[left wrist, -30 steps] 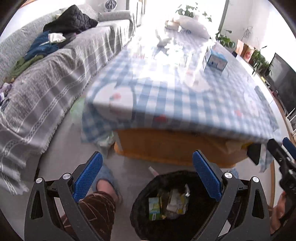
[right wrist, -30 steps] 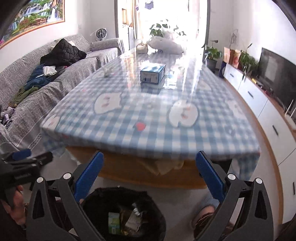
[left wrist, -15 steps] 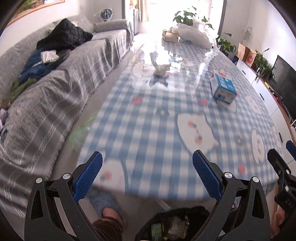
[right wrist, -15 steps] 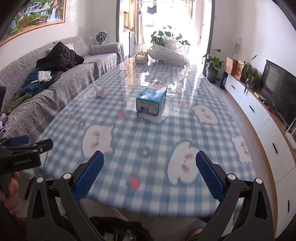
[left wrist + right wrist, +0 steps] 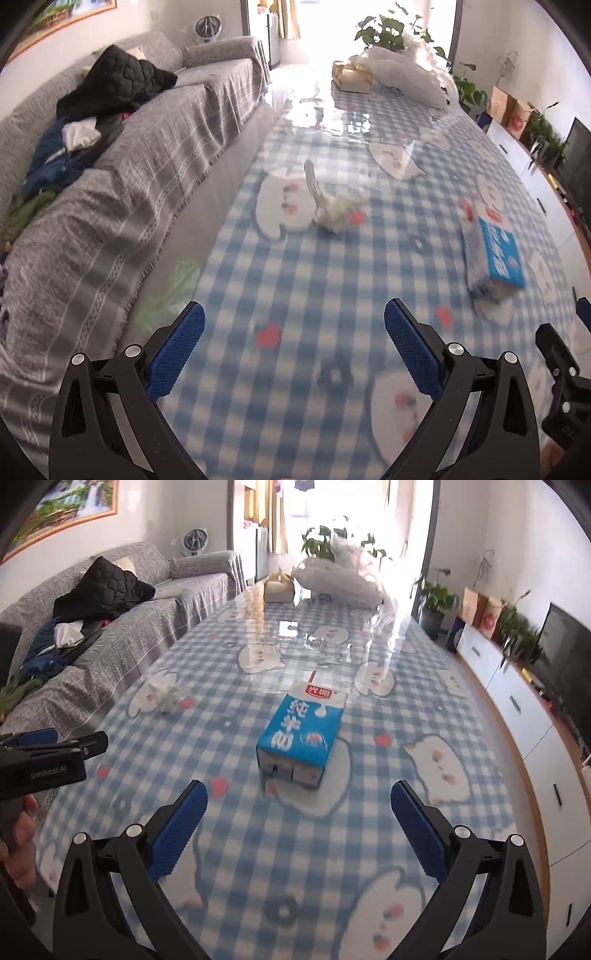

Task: Collect trash
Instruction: 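Reach the left tool to the white tissue while the right tool reaches the milk carton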

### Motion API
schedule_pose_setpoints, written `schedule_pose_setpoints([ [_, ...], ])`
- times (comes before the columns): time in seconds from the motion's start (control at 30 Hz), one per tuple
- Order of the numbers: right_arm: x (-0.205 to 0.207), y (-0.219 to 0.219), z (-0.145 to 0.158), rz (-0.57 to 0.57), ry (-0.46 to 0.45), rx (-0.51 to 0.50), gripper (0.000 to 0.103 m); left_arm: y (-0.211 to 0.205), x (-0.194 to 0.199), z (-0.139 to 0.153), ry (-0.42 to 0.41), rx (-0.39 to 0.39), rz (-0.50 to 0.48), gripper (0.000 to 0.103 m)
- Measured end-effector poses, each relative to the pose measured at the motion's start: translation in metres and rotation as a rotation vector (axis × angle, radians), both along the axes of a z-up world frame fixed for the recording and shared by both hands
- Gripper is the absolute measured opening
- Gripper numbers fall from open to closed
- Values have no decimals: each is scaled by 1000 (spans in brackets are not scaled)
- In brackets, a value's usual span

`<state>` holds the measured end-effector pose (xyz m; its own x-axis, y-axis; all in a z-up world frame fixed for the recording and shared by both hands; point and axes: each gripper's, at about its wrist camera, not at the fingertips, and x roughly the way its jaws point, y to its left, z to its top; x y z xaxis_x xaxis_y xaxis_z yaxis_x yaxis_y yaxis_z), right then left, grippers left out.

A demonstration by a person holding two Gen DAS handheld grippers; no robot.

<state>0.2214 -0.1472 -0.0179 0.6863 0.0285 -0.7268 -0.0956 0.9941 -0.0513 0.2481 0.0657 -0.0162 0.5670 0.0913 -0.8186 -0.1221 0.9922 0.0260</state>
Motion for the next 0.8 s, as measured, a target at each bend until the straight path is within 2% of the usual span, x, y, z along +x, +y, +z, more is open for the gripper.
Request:
schedule_pose_setpoints([
  [0.27, 81, -8, -15, -76, 118, 22, 96, 0, 73, -26, 34, 26, 8, 96],
  [0.5, 111, -13, -34, -77, 170, 60, 96, -1, 110, -42, 35, -26, 14, 96],
  [0.63, 124, -17, -46, -86, 202, 92, 95, -2, 127, -57, 51, -13, 15, 96],
  [0.8, 134, -22, -58, -98, 232, 111, 96, -3, 142, -61, 45, -20, 25, 96],
])
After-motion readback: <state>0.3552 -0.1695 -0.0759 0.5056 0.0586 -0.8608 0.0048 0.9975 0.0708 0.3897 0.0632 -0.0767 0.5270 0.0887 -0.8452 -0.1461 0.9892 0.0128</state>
